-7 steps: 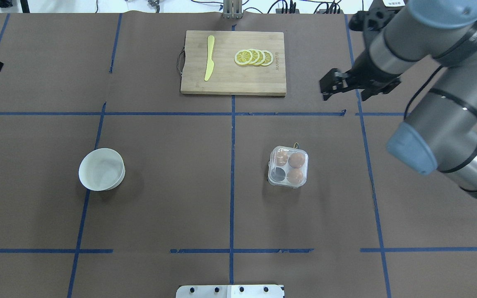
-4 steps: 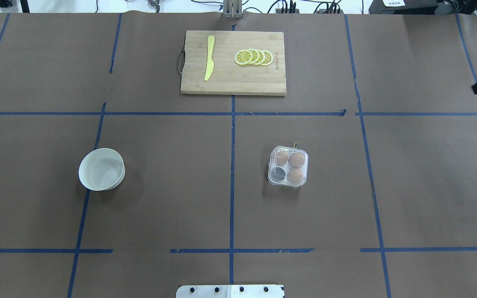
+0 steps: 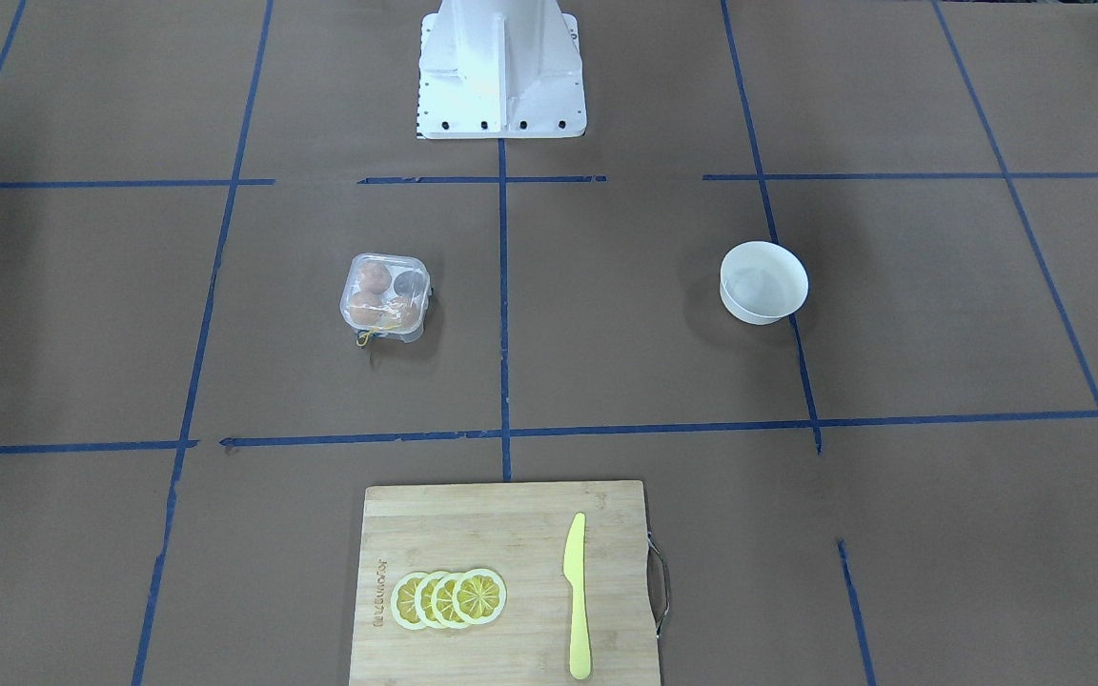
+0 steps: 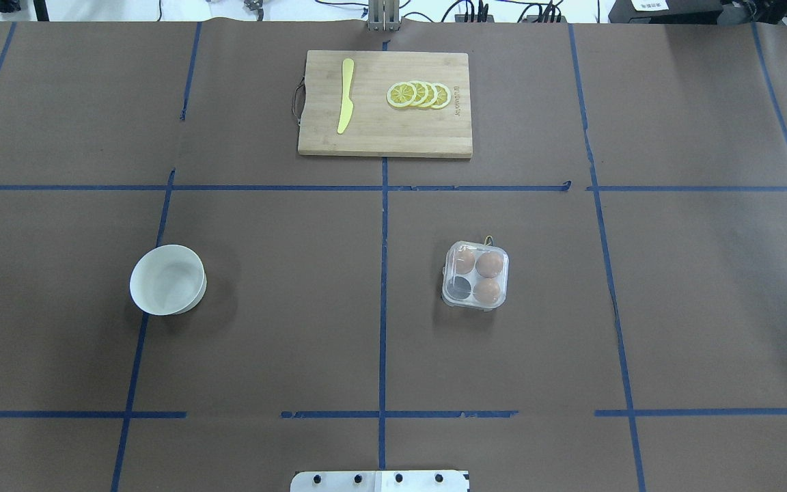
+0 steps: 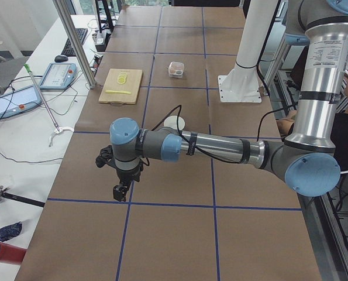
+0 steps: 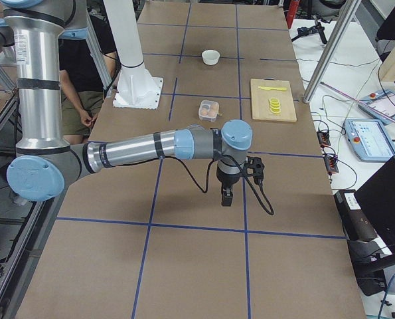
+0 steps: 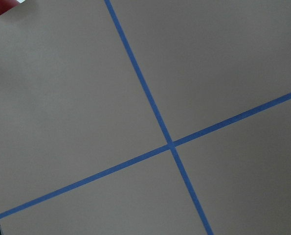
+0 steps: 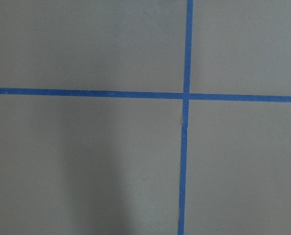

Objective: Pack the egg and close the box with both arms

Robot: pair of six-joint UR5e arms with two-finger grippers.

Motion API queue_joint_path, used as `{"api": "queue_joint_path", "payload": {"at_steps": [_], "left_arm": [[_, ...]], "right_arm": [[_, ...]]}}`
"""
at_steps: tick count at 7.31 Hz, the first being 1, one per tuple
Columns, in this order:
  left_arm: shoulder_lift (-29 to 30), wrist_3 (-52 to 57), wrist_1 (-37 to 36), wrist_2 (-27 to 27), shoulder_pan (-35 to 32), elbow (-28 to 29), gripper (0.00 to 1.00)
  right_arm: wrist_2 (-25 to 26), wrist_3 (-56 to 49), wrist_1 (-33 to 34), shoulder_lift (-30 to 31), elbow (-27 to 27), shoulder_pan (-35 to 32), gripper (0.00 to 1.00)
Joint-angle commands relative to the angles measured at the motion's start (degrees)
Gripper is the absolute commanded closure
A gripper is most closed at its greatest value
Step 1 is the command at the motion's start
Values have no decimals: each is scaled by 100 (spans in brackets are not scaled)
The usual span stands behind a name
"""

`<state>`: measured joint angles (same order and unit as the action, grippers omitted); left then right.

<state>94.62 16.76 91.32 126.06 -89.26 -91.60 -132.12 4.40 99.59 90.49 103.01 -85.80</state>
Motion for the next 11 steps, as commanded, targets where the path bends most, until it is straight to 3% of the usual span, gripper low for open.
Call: {"api": "queue_joint_path", "payload": {"at_steps": [1,3,7,9,11], "left_arm": [[-233,-32,27,41,-12,72,0],[-269,-137,18,558,-4,72,0],[-252,-533,70,569,5,98,0],[-269,-568,70,578,5,80,0],[-252,-1285,88,569,5,63,0]], "right_arm": [[-7,17,-1,109,-184,-146,0],[-59,8,-1,214,-264,-427,0],[-315,-97,-54,470,-290,-525,0],[-271,-19,-998,522,-762,-525,0],[-297,200,-1082,461,-783,-534,0]]}}
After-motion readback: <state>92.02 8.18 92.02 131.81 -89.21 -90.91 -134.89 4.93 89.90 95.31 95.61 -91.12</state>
